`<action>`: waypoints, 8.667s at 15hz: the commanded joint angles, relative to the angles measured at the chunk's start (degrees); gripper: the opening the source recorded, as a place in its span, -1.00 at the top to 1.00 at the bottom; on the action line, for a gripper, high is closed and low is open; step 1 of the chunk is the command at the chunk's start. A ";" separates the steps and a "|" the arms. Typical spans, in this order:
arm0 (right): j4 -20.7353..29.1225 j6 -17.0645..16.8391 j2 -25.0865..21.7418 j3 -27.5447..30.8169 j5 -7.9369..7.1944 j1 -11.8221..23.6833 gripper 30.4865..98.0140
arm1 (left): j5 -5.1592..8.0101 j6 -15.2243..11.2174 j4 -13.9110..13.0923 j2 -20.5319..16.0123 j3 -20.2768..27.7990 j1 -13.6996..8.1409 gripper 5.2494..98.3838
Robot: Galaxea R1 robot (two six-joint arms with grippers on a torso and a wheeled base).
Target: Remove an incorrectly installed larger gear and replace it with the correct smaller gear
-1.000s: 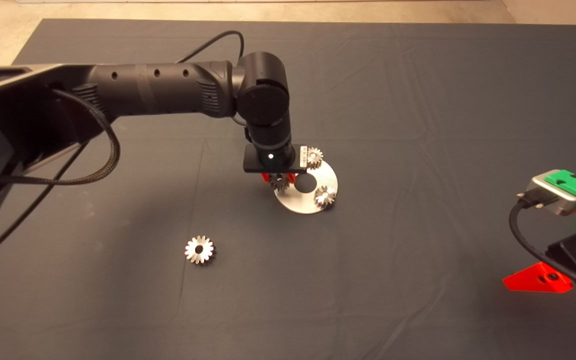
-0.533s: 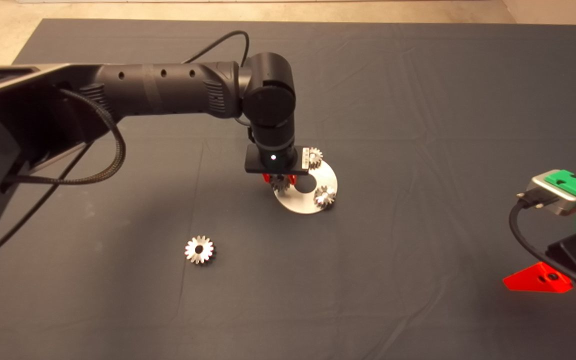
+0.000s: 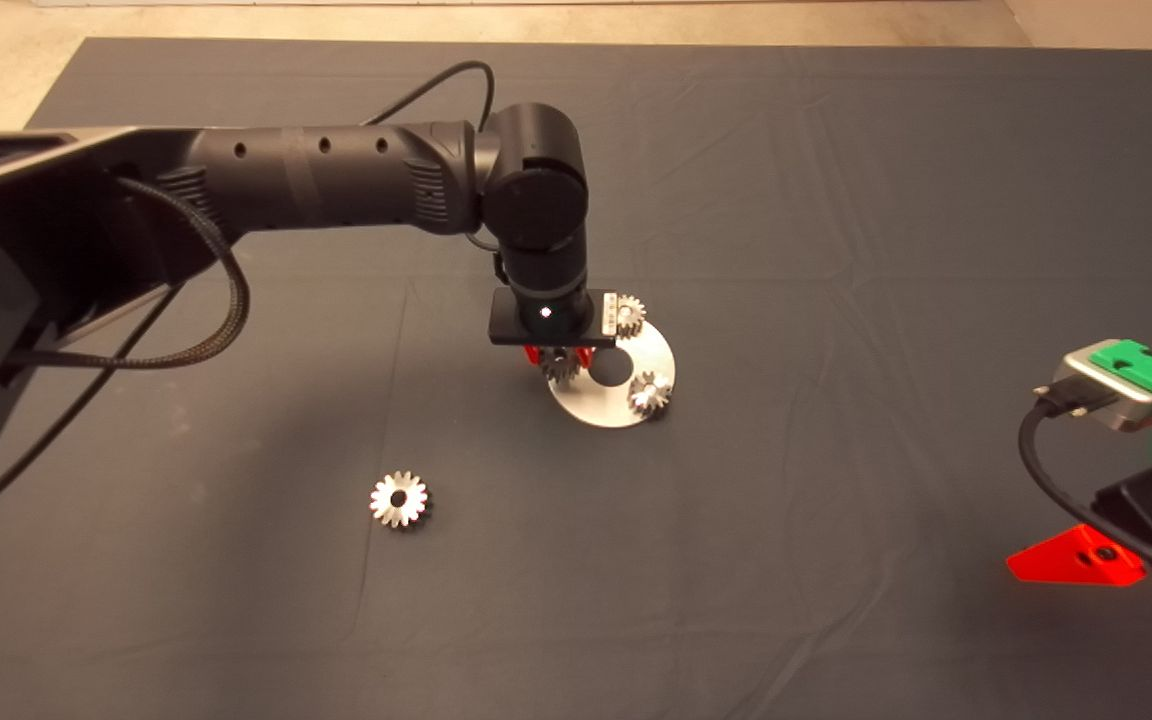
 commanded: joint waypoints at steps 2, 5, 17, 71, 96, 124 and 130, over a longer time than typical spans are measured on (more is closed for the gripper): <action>1.89 0.07 -0.27 0.19 -5.00 0.67 -0.99 | 0.48 0.05 -0.04 -0.15 0.00 -0.98 0.39; 1.89 0.05 -0.27 0.13 -5.00 0.67 -0.99 | 0.48 0.05 -0.04 -0.24 0.36 -0.98 0.39; 1.89 0.07 -0.27 0.12 -5.00 0.67 -0.99 | -2.25 0.31 0.40 -0.32 0.71 -0.89 0.39; 1.89 0.07 -0.27 0.15 -5.00 0.67 -0.99 | 3.38 0.75 3.44 -0.23 0.30 -0.89 0.39; 1.89 0.07 -0.27 0.11 -5.00 0.67 -0.99 | 2.50 1.28 3.39 -0.85 0.71 0.25 0.31; 1.80 0.16 -0.12 0.11 -5.00 0.76 -0.99 | 9.79 -9.53 -10.50 -29.90 45.68 -8.27 -0.46; 1.89 0.07 0.43 0.20 -4.65 0.67 -0.99 | 8.21 -9.62 -10.59 -33.29 47.73 -8.71 -0.56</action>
